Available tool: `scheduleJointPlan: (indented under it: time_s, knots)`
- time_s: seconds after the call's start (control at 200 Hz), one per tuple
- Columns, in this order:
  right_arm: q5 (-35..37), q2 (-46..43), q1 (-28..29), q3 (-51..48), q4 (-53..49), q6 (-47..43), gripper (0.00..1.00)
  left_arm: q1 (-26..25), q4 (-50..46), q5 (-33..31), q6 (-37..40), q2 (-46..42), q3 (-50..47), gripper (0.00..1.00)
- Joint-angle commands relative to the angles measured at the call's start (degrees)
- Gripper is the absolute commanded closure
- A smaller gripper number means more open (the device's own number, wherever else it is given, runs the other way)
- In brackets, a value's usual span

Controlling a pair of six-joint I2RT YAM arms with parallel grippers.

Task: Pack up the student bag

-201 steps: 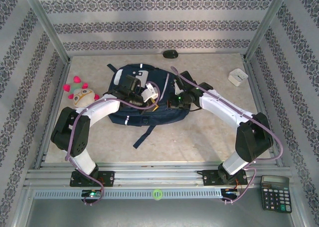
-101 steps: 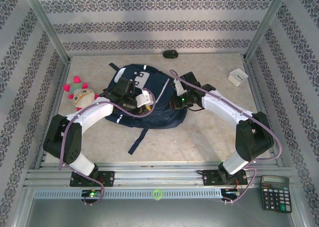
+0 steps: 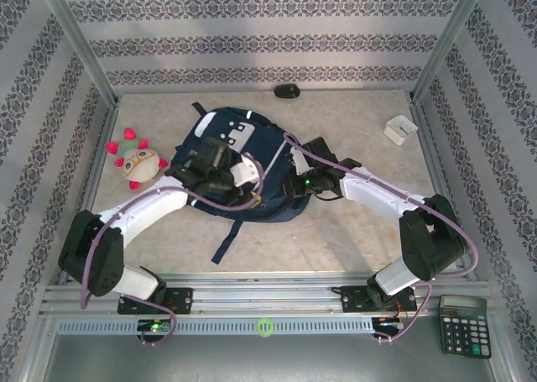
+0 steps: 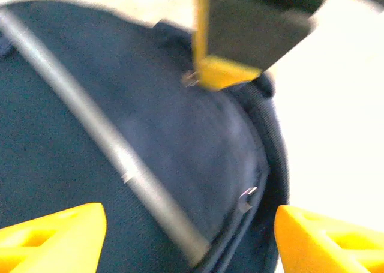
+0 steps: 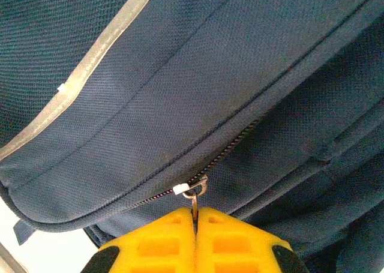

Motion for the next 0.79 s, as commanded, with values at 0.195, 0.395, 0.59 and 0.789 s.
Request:
scheduleJointPlan:
  time_s: [0.195,0.395,0.59,0.789]
  knots:
    - [-4.32,-2.19,-2.33,-1.65,1.53,0.54,1.00,-7.72,14.46,-17.77,-11.73,9.90,2.81,0.31]
    - [-2.89,-3.49,-3.44,-3.55,1.59,1.13,1.00,-7.78,12.48,-23.92,-9.50,11.89,3.02,0.73]
    - [6.09,-5.39,-2.76,-5.68,0.84,3.65,1.00,-5.46,8.74,-3.27,3.27,4.46,-3.39,1.00]
    - [10.77,-6.86,0.25,-8.73,3.16,4.52,1.00,0.28,2.04,7.55,8.61,-0.61,-6.77,1.00]
